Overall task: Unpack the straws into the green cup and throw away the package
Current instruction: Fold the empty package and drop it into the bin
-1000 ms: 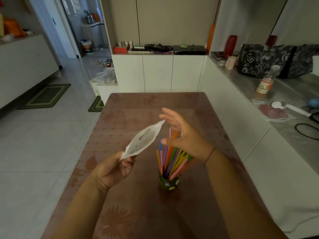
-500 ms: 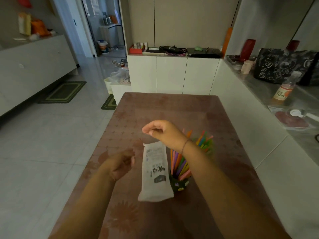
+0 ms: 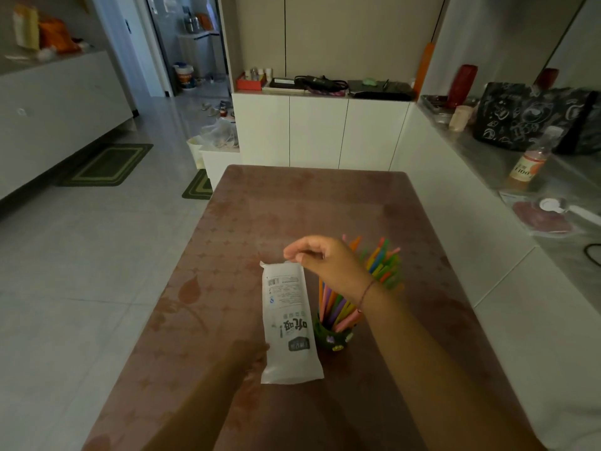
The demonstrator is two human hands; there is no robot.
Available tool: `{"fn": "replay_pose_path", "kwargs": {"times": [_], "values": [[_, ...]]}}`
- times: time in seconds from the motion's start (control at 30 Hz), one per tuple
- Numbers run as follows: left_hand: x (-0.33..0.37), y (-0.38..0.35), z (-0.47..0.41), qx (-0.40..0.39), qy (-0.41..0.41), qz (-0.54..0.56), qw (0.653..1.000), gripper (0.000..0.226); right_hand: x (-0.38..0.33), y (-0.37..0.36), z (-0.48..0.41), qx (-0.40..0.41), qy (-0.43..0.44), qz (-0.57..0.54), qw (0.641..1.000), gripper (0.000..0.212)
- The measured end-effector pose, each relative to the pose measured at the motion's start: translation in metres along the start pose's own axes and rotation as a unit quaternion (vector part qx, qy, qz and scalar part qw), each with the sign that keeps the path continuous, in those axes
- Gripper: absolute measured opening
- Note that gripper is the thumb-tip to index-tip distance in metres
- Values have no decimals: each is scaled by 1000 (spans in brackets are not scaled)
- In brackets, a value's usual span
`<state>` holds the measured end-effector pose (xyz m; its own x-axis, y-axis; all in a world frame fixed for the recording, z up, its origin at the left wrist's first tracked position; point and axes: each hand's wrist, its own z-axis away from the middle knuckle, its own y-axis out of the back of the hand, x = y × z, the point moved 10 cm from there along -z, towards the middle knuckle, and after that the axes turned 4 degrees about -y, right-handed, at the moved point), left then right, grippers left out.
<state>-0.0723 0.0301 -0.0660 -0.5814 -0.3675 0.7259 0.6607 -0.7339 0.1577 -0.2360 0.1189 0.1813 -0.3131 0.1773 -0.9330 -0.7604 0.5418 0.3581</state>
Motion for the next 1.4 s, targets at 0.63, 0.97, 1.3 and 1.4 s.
{"fn": "replay_pose_path", "kwargs": {"times": [0.63, 0.97, 1.3, 1.4], "values": [[136, 24, 43, -76, -97, 134, 983, 22, -2, 29, 4, 41, 10, 1, 999, 51], [200, 18, 101, -229, -117, 224, 940, 23, -22, 24, -14, 21, 19, 59, 998, 48], [229, 24, 111, -100, -360, -19, 927, 57, -11, 46, -25, 128, -18, -263, 956, 15], [227, 27, 108, -90, -363, 46, 926, 39, -9, 35, -30, 95, -41, -311, 945, 19]]}}
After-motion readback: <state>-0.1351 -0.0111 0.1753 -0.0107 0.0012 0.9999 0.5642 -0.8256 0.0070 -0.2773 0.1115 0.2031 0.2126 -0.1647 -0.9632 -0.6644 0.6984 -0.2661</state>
